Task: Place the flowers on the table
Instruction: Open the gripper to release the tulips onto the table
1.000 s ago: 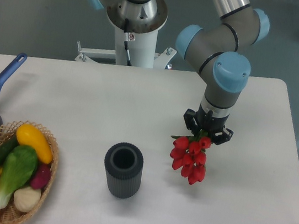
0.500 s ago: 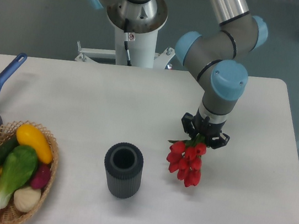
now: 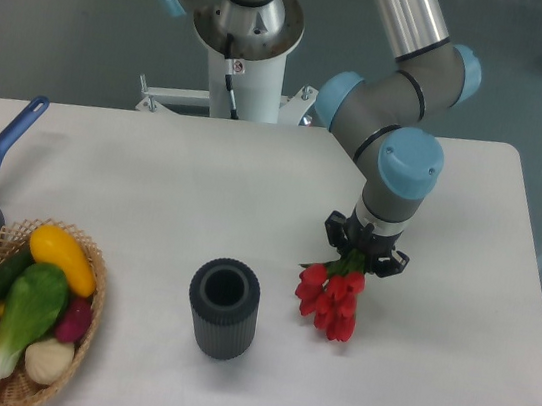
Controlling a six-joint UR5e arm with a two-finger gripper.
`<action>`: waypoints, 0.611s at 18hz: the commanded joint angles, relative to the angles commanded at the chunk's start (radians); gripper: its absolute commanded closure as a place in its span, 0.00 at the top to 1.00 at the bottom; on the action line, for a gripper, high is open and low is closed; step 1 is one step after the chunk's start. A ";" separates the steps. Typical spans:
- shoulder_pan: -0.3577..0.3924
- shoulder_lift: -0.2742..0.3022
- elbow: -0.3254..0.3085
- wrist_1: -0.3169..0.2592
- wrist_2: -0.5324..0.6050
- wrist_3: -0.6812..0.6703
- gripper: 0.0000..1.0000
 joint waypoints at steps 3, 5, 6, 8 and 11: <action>0.000 0.006 0.014 0.000 0.002 0.006 0.79; 0.002 0.011 0.015 0.000 0.002 0.006 0.92; 0.002 0.014 0.017 0.002 0.002 0.006 0.99; 0.005 0.017 0.021 -0.001 0.002 0.000 1.00; 0.009 0.052 0.012 -0.009 -0.005 -0.011 1.00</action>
